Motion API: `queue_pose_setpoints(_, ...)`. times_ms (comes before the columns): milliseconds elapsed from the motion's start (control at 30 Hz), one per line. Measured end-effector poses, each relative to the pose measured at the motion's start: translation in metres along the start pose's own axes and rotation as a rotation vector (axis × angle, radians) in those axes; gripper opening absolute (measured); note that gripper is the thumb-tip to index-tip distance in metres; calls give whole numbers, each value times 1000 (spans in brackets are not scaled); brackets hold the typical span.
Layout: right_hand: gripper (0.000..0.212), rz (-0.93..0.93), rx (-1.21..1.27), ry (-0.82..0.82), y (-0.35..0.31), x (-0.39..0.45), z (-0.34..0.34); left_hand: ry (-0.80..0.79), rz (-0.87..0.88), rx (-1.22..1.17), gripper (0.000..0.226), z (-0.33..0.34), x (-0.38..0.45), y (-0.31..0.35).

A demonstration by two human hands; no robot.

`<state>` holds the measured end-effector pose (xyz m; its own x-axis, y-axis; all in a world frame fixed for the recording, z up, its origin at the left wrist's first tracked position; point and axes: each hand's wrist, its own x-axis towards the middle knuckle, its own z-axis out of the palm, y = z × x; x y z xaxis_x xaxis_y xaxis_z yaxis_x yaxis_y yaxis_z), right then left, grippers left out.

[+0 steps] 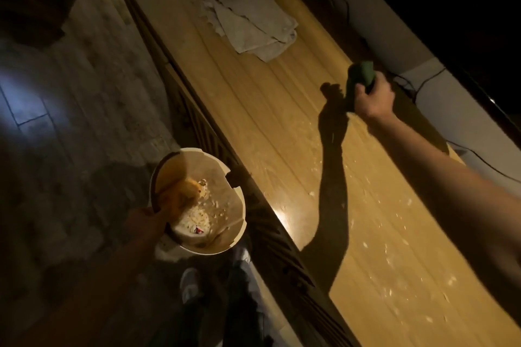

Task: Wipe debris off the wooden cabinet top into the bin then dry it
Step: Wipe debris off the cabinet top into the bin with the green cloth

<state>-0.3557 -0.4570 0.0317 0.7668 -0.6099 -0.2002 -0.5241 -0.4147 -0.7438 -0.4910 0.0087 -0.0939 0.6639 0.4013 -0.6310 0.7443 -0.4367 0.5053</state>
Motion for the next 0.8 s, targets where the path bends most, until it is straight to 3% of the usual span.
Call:
queue_pose_setpoints(200, 45, -81, -483, -4, -21, 145, 27, 113, 15, -13, 42, 1, 40, 14)
queue_pose_setpoints(333, 50, -79, -616, -68, -20, 168, 78, 181, 24, -8, 51, 1, 51, 22)
queue_pose_setpoints(500, 52, -199, -699, 45, -18, 140, 117, 195, 15, -73, 55, 3, 56, 23)
queue_pose_setpoints(633, 46, -370, -737, -13, -27, 90, 141, 180, 3, -64, 57, 6, 52, 18)
queue_pose_setpoints(800, 47, -552, -590, -93, -39, -3, 180, 102, -45, -34, 51, 2, 49, 21)
